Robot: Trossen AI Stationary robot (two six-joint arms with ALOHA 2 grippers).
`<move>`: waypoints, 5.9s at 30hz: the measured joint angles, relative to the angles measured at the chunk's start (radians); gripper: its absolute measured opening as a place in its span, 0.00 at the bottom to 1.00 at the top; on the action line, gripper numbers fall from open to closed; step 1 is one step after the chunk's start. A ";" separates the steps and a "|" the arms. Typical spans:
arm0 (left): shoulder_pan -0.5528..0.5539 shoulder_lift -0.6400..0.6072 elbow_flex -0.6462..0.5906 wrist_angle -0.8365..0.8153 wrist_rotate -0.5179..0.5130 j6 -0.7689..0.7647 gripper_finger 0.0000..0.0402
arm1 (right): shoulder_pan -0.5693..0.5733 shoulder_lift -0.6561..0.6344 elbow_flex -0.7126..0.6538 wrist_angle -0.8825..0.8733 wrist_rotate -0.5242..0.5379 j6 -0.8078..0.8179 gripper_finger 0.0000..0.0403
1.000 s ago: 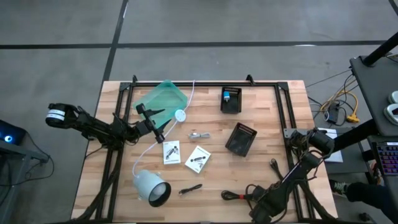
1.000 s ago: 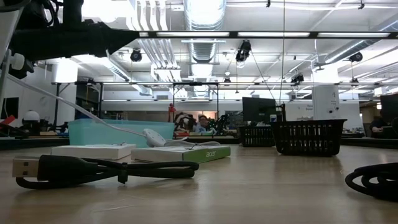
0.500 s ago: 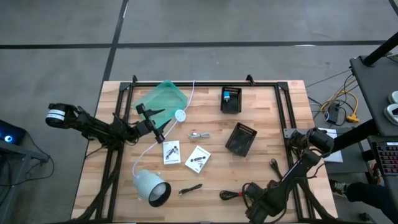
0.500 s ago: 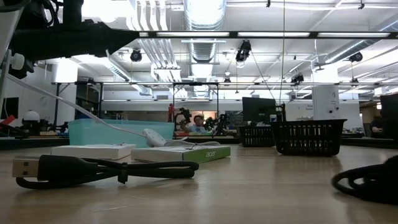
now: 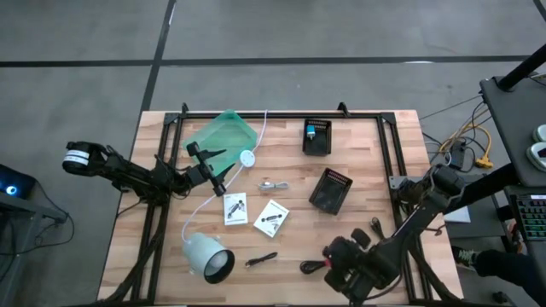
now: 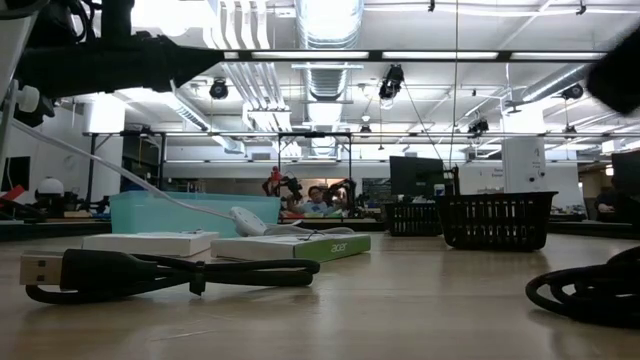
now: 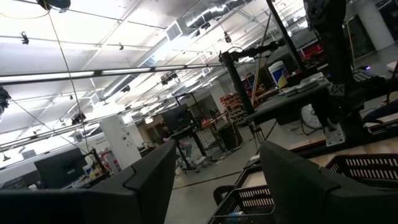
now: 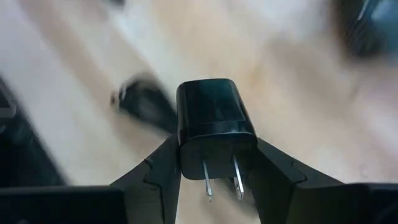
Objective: Pick and place items into bin
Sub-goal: Put the black charger adapter into the top black bin, then put the top right black charger cable into the green bin
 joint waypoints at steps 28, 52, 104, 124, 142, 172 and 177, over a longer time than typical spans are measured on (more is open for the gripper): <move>0.000 0.000 0.001 0.000 0.000 0.000 0.54 | -0.635 -0.064 -0.062 -0.141 0.275 -0.463 0.33; 0.000 0.000 0.001 0.000 0.001 0.000 0.54 | -1.302 -0.121 -0.062 0.107 -0.103 -0.886 0.33; 0.000 0.000 0.001 0.000 0.001 0.001 0.54 | -1.343 -0.097 -0.006 0.035 -0.346 -1.045 0.50; 0.000 0.000 0.001 0.000 0.001 0.001 0.54 | -0.655 -0.369 0.002 -0.233 -0.353 -0.435 0.50; 0.000 0.000 0.001 0.000 0.001 0.001 0.54 | -0.313 -0.151 -0.059 -0.410 -0.598 -0.074 0.50; 0.000 0.000 0.001 0.000 0.001 0.001 0.54 | -0.293 -0.168 -0.486 -0.169 -0.854 0.029 0.50; 0.000 0.000 0.001 0.000 0.001 0.001 0.54 | -0.290 -0.168 -0.554 -0.068 -0.852 0.028 0.50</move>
